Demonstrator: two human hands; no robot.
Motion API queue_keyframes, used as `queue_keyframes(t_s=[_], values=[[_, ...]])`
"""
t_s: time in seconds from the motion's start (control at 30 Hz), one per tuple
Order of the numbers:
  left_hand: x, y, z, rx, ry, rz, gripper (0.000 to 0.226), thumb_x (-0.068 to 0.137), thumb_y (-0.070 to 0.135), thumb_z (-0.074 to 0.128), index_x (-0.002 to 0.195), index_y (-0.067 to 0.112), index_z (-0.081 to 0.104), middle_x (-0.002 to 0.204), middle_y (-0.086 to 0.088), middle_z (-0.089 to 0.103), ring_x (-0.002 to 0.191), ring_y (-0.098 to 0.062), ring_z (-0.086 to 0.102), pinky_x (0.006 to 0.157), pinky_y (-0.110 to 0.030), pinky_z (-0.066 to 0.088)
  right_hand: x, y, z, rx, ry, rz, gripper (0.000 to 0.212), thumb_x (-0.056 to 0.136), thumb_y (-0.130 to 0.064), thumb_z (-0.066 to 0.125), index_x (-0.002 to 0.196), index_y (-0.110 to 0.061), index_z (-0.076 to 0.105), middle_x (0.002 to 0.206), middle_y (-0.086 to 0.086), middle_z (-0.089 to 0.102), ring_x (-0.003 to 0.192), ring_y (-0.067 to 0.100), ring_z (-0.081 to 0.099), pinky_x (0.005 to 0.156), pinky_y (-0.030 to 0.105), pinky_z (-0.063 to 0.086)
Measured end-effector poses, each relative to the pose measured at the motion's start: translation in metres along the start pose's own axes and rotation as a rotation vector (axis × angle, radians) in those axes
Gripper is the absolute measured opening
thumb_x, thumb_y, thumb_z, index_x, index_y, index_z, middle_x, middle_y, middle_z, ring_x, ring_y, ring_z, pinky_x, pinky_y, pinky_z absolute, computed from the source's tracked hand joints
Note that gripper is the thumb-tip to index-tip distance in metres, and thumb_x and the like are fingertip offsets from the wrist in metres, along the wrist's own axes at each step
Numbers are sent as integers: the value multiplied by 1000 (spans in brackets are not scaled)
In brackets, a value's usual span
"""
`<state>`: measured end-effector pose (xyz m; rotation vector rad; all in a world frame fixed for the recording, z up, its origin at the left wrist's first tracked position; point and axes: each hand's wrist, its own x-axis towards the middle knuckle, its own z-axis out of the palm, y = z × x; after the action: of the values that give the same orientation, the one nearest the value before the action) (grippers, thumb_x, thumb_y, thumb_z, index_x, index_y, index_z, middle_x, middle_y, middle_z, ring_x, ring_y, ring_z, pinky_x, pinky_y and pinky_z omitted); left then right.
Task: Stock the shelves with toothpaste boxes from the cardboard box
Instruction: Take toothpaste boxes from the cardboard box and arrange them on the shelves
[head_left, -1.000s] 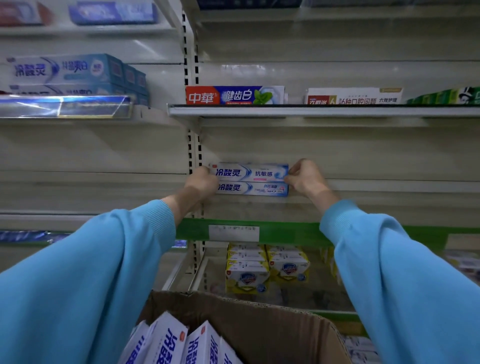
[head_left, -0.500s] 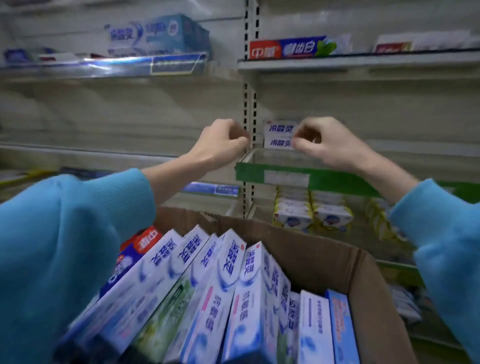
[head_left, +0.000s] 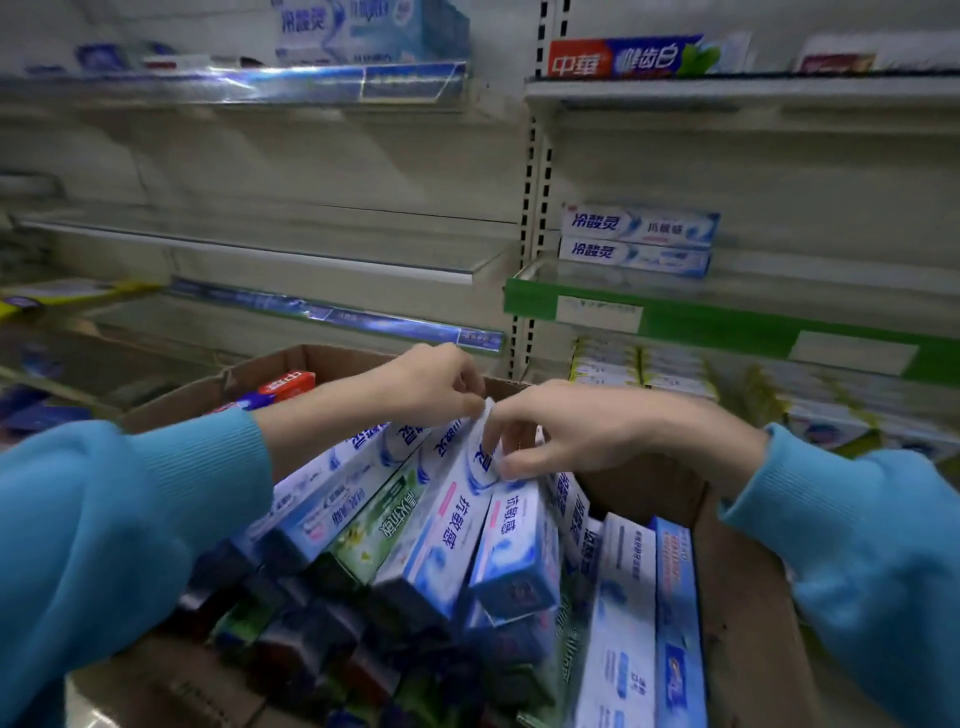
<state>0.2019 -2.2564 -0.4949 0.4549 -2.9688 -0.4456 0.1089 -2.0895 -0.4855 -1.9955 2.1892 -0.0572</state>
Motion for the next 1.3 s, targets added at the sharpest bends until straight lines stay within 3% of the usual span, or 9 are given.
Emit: queue_keyframes(t_s=[0.1,0.23,0.37,0.47,0.63,0.77,0.93,1.13,1.3], values=[[1,5,3,87,-76,10,30,91,43,63,108,20,72,102,-1,74,95,-22,68,84,-34,55,1,1,-2,8,33,13,26,91,-40,64,113,-27,65,103,-9,68,91,10,63,83,32,51],[1,9,5,167,-120,13,41,87,54,67,92,13,67,83,-2,68,77,-23,60,67,-34,46,-2,8,-8,37,109,63,23,93,-38,63,112,-26,66,101,-10,69,93,6,65,86,34,54],[1,8,1,60,-129,-31,42,79,50,79,105,20,65,99,3,68,89,-17,64,78,-34,53,-7,18,-12,66,178,95,22,93,-38,62,109,-24,68,101,-10,70,93,4,65,88,33,55],[0,10,-3,28,-146,-40,39,79,44,81,105,24,61,101,5,65,89,-13,61,71,-29,49,-9,24,-11,90,203,114,19,94,-38,61,108,-26,68,102,-11,70,93,1,64,87,34,56],[-2,10,-3,17,-167,-13,31,81,41,80,101,25,61,99,4,66,88,-13,62,68,-27,48,-5,24,-9,94,161,116,23,93,-41,63,109,-25,70,102,-12,71,92,0,65,87,33,56],[-1,12,-2,66,-181,26,30,81,43,78,105,27,68,92,11,66,86,-13,63,70,-28,49,-1,13,-2,67,36,100,39,88,-56,63,110,-25,71,101,-11,72,90,5,65,82,34,55],[1,10,-2,23,-177,22,32,81,38,79,109,26,72,78,15,62,71,-4,58,60,-25,41,12,9,12,15,-29,166,61,81,-71,60,101,-14,70,96,6,71,86,21,65,74,39,55],[0,12,-4,8,-215,16,40,81,39,80,117,25,70,82,14,61,74,-5,58,63,-24,42,23,3,14,139,20,231,43,84,-52,70,91,-10,70,92,8,71,77,19,63,60,31,46],[-4,12,-9,8,-284,24,47,85,42,77,125,20,65,101,8,65,97,-14,62,74,-25,46,21,5,15,370,122,202,31,81,-32,77,98,-7,74,101,14,74,94,28,68,83,46,55]])
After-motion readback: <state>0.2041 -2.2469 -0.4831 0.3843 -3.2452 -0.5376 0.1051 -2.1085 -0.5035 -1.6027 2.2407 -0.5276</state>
